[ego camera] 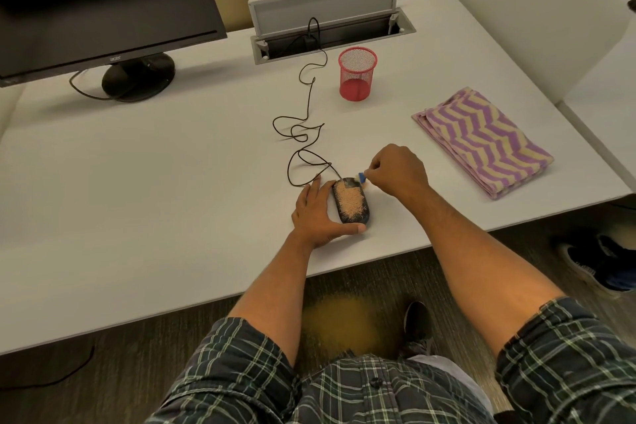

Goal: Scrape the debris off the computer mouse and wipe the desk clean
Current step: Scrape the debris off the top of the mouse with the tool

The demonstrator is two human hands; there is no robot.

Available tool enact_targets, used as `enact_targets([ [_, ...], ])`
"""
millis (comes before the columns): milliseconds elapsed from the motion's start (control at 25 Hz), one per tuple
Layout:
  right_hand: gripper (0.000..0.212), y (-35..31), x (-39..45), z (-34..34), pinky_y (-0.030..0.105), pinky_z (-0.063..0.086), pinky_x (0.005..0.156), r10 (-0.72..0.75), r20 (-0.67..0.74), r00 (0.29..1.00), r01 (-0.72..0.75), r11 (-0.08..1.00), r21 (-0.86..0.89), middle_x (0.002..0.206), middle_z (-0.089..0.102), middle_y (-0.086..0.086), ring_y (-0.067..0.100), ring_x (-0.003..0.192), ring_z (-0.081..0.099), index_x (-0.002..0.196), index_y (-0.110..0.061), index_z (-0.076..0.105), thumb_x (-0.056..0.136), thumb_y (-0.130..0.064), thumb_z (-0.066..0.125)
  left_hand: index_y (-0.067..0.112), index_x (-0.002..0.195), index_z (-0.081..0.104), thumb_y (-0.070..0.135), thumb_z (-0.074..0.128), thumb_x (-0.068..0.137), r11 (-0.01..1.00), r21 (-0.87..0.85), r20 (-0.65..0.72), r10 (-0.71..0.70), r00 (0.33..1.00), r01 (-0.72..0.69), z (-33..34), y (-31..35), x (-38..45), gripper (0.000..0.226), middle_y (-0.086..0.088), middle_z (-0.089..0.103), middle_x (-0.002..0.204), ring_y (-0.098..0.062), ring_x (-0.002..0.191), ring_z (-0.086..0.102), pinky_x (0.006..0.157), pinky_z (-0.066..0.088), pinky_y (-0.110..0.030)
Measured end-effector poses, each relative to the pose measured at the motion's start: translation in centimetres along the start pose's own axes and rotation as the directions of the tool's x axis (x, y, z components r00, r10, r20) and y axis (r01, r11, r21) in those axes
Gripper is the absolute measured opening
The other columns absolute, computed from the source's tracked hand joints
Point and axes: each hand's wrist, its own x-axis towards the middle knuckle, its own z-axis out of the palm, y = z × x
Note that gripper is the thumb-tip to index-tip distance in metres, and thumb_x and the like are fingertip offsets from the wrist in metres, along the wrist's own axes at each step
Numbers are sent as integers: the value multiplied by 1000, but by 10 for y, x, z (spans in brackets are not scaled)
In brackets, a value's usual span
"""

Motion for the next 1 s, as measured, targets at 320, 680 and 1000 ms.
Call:
enact_targets([
  [320,15,-2,-2,1,33,58,69,-32,9,999,32,999,16,87,76,3,19,75,67,90,-16,80,86,-26,69,41,158,11,72,81,61,1000,7,8,0,1000,0,0,0,1,123,13,-9,167,-17,153,-9,122,8,-51],
  [680,13,0,-2,-5,28,53,63,-37,24,999,37,999,4,86,76,2,18,73,66,88,-16,81,82,-25,73,41,157,12,73,81,60,1000,4,-2,2,1000,-2,1,-2,2,123,14,-9,167,-16,153,-9,121,9,-52],
  [1000,16,3,0,-5,26,50,62,-51,65,997,52,998,-27,87,76,4,18,72,66,90,-14,80,83,-27,73,41,158,12,71,82,61,1000,0,7,-3,1000,3,0,0,0,123,14,-9,167,-16,153,-9,122,9,-52],
])
